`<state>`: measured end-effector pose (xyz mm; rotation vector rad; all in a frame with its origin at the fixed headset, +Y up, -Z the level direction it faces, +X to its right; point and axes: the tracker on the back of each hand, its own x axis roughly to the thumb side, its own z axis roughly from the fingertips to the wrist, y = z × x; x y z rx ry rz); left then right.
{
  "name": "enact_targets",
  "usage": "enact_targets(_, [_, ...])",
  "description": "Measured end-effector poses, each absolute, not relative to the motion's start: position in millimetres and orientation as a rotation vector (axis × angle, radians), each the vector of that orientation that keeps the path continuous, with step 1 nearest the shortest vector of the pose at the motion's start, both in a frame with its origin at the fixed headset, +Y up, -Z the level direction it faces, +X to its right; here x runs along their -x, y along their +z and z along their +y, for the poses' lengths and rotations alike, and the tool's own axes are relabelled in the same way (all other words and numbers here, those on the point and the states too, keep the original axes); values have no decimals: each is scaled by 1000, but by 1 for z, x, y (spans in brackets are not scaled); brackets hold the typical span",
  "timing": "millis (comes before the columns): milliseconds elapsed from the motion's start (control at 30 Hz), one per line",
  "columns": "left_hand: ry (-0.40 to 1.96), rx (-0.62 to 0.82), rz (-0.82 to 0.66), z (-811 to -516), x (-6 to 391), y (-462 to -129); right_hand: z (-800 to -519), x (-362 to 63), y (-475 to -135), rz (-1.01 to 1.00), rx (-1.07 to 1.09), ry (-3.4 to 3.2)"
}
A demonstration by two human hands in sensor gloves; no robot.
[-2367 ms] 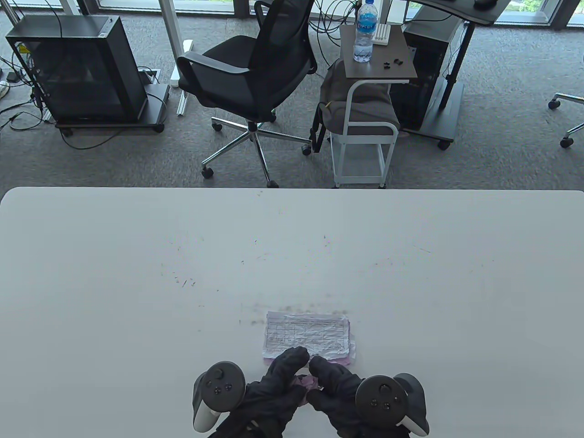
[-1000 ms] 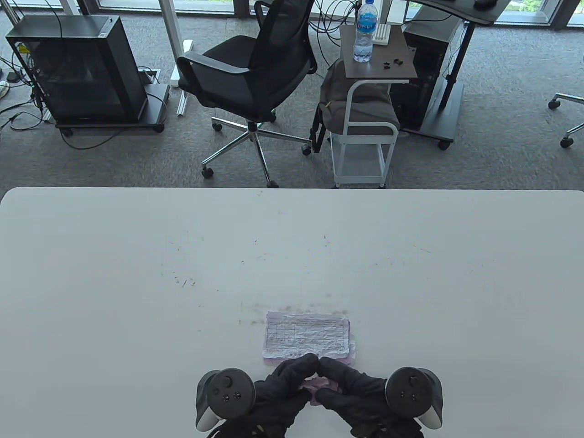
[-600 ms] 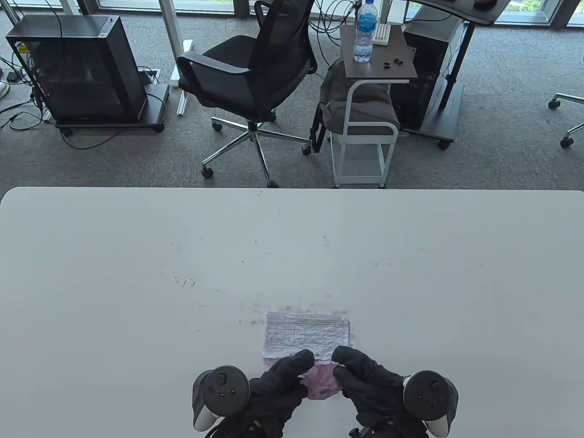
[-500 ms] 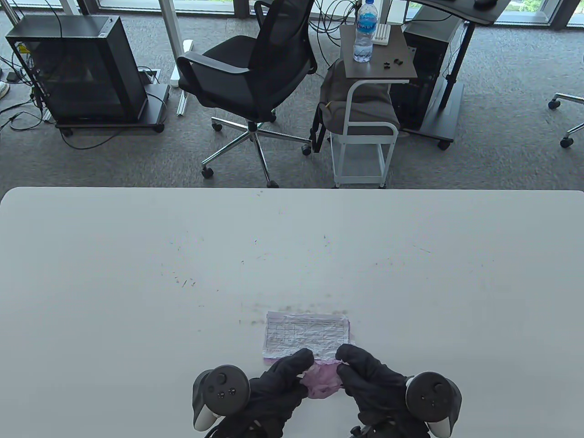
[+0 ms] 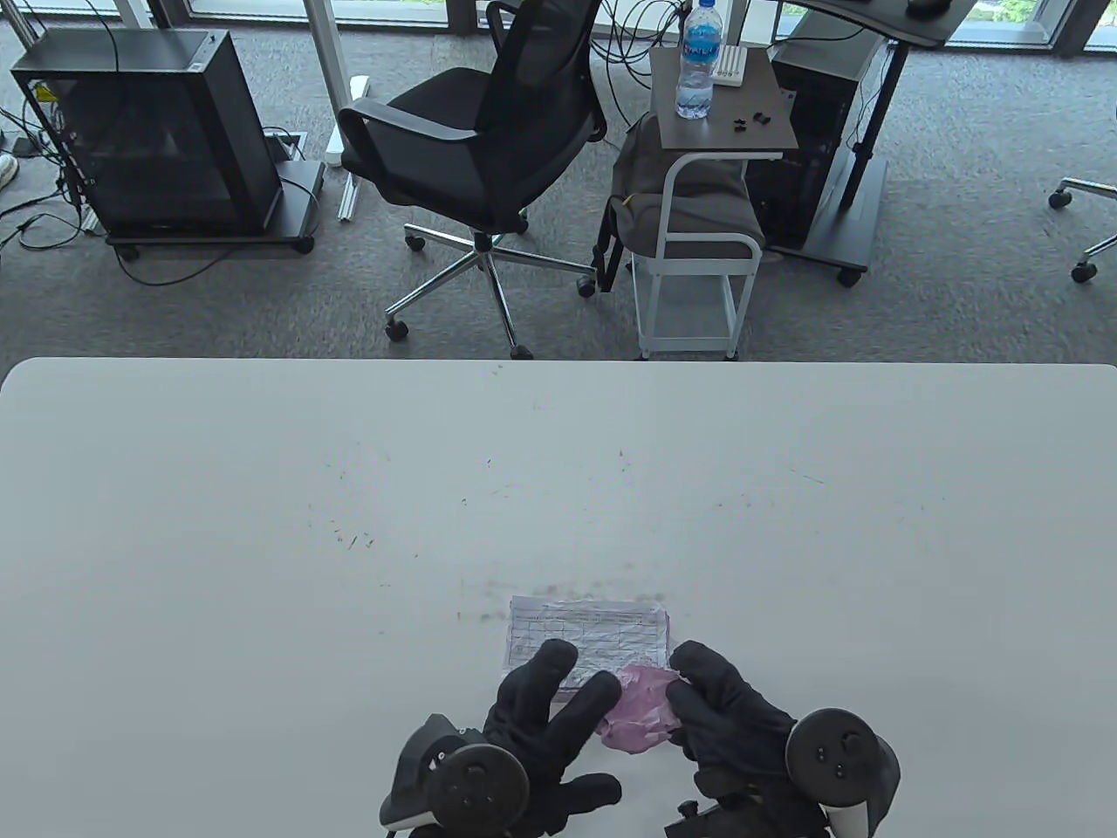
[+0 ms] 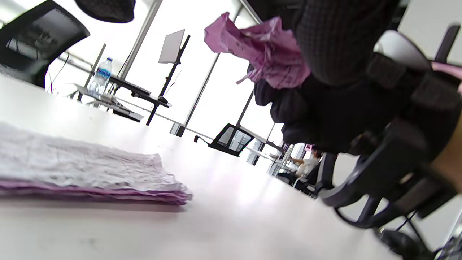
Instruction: Flatten crumpled invoices and stack
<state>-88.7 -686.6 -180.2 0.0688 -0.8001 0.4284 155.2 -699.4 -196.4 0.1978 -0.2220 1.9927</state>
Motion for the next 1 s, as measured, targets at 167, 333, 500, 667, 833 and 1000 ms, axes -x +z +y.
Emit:
enact_targets(167, [387,-222,-778,-681,83,-173,-707,-149,-197,-100,-209,1962])
enact_targets(333, [814,-81,-710,-689,103,-184,-711,-151,-202,-18,-184,1960])
enact_targets(500, [1214,93,-634,-701,115,-195,-718,-146,-205,149,-204,1925])
enact_targets(667, [1220,88,-586,-704,118,-197,-720,-143,-205,223,-260,1970])
enact_targets(833, [1099,40,-593,-701,115,-196,-706,-153,-205,-13,-432,1934])
enact_targets(1000, [1017,57,-618,-703,108,-193,-714,-127,-203,266,-619,1923])
